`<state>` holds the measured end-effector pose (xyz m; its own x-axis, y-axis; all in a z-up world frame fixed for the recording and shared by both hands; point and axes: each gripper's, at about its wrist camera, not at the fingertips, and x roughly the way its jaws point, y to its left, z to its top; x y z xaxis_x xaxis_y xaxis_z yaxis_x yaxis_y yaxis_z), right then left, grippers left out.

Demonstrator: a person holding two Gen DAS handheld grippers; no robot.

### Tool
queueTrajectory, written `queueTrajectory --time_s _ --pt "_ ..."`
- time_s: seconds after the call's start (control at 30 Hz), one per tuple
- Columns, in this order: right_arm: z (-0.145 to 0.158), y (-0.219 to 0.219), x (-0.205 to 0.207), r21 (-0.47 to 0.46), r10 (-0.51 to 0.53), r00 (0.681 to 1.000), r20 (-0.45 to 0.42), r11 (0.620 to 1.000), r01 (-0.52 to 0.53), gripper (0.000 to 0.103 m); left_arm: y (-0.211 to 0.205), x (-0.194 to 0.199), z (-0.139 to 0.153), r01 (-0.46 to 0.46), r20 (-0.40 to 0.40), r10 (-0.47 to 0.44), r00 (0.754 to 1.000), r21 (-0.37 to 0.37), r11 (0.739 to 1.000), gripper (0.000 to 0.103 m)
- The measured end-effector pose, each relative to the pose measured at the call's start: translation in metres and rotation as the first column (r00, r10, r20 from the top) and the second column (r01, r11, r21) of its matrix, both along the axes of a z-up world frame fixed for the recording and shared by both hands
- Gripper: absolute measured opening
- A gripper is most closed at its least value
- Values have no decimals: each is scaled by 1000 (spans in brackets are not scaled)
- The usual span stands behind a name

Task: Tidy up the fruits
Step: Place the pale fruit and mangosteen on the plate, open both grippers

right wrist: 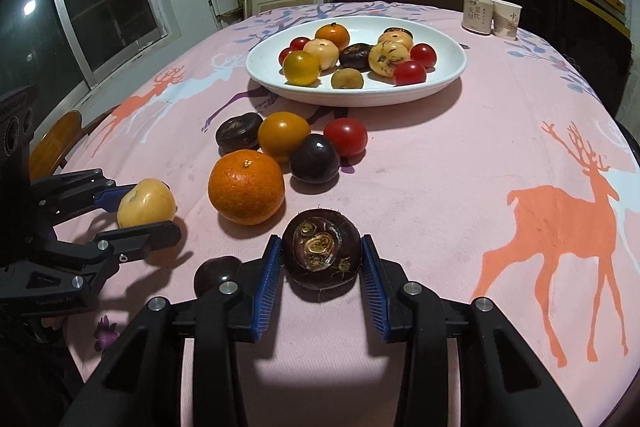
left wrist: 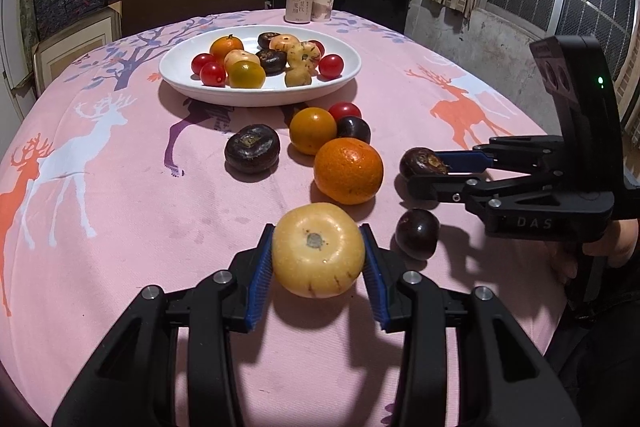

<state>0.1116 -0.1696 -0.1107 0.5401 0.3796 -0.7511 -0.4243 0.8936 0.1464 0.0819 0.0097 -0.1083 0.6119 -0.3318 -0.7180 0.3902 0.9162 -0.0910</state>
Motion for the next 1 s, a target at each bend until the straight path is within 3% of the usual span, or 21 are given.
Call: queueTrajectory --time_s 0.23,0.43,0.6,0.73,0.87,1.0 --pt "23 -13 3 21 -14 999 40 1000 13 40 4 6 7 -7 -4 7 1000 -14 1000 40" --pt "57 -28 34 41 -53 994 91 998 49 40 6 39 36 -28 38 29 999 -14 1000 40" --pt "82 -33 79 65 -81 989 127 995 74 40 -2 101 64 -31 65 31 997 -7 1000 40" --pt "82 -29 124 78 -120 985 127 991 111 40 -16 166 74 -37 53 38 998 -8 999 40" --pt "59 -24 167 72 -153 985 79 986 148 40 -33 230 58 -63 0 63 998 25 998 40" --pt "42 -16 185 51 -150 987 60 988 147 40 -47 271 36 -62 -43 64 997 44 997 40"
